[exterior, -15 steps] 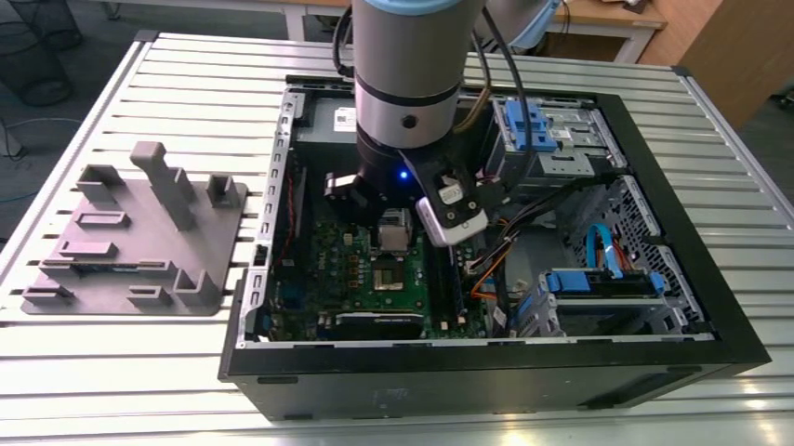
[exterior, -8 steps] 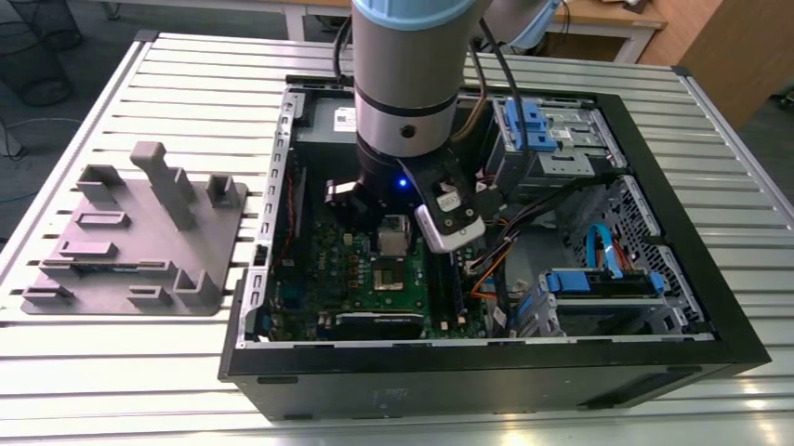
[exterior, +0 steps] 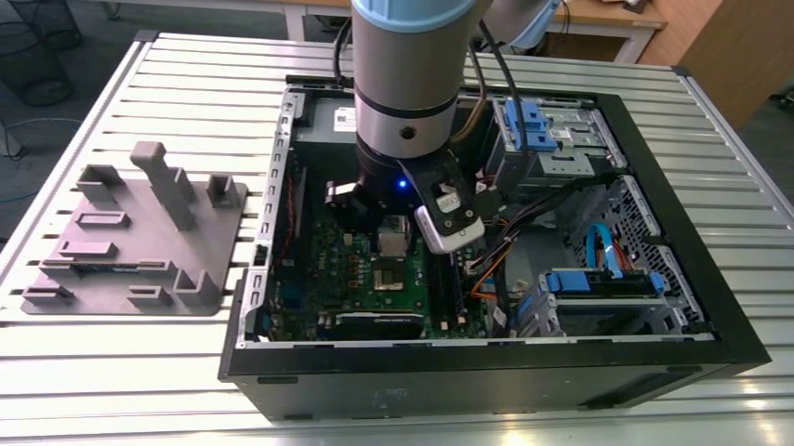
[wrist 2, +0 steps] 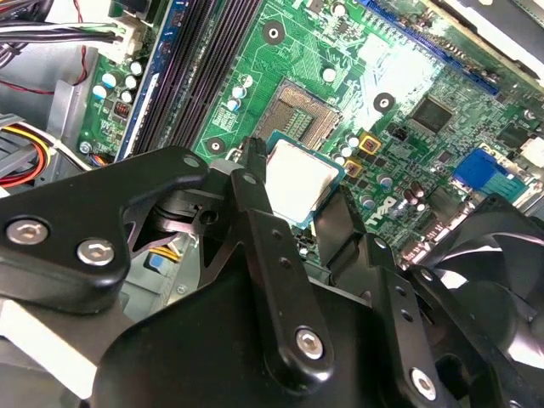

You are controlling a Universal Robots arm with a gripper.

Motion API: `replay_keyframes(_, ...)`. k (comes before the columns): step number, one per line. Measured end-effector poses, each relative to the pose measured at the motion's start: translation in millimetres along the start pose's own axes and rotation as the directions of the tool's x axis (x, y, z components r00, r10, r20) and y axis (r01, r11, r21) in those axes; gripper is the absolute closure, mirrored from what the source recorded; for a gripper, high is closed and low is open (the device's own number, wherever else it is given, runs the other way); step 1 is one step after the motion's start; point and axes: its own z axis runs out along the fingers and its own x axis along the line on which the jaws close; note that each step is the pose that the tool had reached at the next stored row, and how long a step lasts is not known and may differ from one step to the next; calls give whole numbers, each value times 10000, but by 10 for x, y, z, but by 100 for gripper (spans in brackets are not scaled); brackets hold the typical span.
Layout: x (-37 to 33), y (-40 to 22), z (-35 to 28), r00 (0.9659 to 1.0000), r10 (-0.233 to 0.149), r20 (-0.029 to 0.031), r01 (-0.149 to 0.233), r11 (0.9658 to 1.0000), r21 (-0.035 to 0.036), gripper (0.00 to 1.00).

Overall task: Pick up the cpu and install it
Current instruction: 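Place the cpu into insertion slot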

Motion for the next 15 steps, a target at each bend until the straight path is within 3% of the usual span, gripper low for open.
replay_keyframes(7,1,-6,16,10000,1,1,-1,10000,-3,53)
replay_keyframes(15,4,-17,125,10000,1,1,-1,10000,-2,53)
